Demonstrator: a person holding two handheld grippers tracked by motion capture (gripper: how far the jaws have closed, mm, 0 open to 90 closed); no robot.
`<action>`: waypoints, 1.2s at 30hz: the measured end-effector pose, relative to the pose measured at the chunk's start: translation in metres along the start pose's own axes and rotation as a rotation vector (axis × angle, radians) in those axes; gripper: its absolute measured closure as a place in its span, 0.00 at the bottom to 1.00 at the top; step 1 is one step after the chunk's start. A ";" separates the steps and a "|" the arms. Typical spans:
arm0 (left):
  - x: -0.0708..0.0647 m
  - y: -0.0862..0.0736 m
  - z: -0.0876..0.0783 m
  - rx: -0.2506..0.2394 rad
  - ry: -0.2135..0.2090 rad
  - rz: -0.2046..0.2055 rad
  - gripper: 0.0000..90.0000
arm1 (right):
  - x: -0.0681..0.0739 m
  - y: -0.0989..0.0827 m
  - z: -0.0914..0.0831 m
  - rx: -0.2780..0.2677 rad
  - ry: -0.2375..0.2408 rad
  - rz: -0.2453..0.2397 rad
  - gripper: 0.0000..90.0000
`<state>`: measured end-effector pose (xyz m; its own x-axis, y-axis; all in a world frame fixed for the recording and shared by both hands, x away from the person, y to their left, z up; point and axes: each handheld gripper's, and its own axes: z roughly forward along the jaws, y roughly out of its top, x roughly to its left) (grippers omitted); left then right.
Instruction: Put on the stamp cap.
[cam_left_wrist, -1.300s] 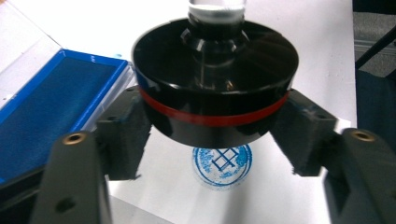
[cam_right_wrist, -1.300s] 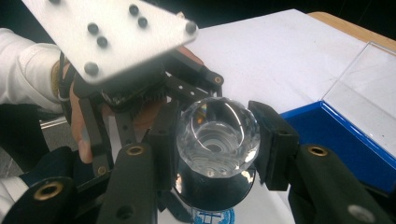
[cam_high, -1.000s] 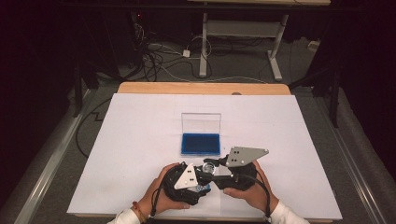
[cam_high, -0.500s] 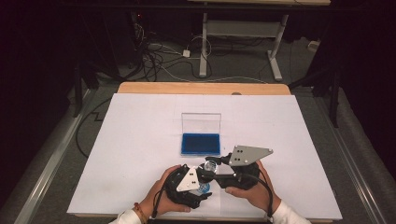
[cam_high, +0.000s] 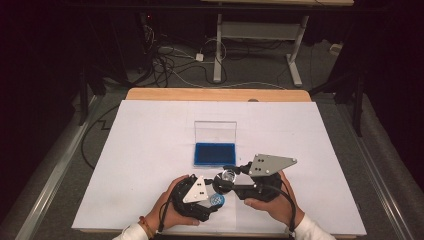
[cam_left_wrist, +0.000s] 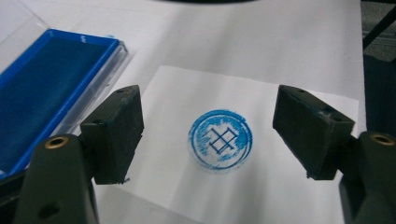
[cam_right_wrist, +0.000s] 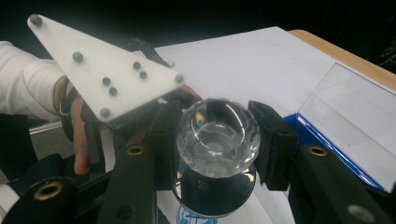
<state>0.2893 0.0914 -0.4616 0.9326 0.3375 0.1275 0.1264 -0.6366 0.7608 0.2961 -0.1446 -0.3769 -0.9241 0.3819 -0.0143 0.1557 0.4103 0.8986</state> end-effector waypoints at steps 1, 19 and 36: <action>0.001 -0.001 -0.002 -0.004 0.007 -0.004 0.27 | 0.000 0.000 -0.001 0.002 -0.001 0.000 0.64; 0.021 -0.031 -0.046 -0.036 0.102 -0.038 0.23 | -0.008 0.002 -0.010 0.005 -0.054 -0.012 0.64; 0.029 -0.058 -0.067 -0.028 0.159 -0.091 0.19 | -0.016 0.003 -0.020 0.011 -0.096 -0.010 0.64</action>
<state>0.2865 0.1853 -0.4593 0.8523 0.4998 0.1543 0.1967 -0.5796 0.7908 0.3046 -0.1659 -0.3658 -0.8879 0.4553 -0.0654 0.1512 0.4231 0.8934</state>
